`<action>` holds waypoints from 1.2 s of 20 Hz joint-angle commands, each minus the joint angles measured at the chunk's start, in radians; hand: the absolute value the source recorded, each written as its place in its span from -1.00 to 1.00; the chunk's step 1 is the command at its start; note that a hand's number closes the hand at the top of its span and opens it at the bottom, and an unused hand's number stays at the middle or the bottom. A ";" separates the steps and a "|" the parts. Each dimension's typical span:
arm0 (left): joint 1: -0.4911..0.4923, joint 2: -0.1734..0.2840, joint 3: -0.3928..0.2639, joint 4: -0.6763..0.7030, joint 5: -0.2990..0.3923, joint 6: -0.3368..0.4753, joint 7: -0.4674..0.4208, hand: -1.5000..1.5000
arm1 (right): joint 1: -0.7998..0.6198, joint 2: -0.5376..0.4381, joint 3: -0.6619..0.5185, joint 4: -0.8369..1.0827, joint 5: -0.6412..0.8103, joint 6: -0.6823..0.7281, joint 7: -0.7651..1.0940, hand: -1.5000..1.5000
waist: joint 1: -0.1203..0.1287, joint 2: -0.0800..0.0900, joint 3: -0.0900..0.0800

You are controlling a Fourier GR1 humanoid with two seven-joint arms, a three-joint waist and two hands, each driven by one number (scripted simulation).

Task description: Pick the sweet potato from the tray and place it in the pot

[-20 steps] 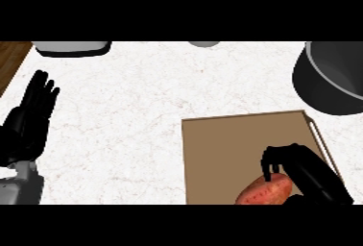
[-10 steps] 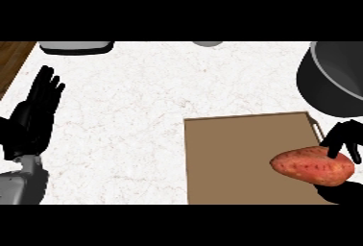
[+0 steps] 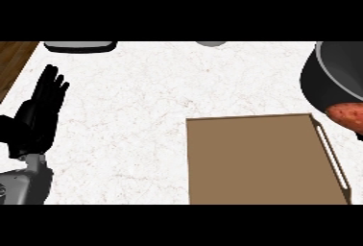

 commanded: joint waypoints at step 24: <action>-0.029 -0.032 -0.015 -0.006 -0.016 -0.024 0.013 0.00 | -0.514 -0.239 -0.016 1.352 0.380 -0.560 -0.507 1.00 | 0.053 0.016 0.003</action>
